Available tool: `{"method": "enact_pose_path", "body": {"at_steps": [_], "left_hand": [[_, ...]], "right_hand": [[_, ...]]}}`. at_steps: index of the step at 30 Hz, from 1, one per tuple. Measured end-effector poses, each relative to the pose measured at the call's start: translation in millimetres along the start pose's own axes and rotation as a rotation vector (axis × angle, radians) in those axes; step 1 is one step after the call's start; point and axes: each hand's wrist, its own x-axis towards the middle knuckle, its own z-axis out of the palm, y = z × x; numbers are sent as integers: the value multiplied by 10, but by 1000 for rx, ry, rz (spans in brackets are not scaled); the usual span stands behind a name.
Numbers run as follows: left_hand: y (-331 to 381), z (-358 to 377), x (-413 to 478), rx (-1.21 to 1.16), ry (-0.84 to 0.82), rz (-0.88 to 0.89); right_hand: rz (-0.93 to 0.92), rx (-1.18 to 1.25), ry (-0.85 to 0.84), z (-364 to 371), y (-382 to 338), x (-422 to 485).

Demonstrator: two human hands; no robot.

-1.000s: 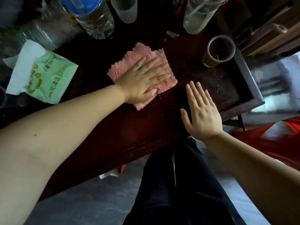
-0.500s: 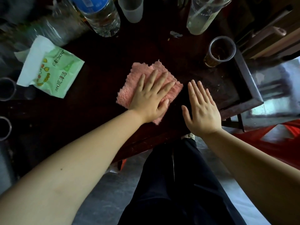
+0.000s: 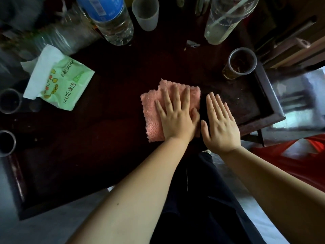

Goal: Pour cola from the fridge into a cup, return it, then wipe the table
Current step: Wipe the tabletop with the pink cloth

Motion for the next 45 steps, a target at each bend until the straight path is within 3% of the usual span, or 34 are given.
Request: {"method": "enact_pose_path", "body": {"at_steps": [18, 25, 35, 45], "left_hand": [[-410, -282, 1261, -32, 92, -111], [-392, -269, 1078, -29, 52, -119], [-923, -27, -507, 57, -20, -8], [-1005, -202, 269, -22, 27, -222]], "right_hand": [[6, 6, -4, 6, 11, 2], [-1, 6, -3, 11, 14, -6], [9, 23, -4, 5, -2, -22], [9, 8, -12, 8, 4, -10]]}}
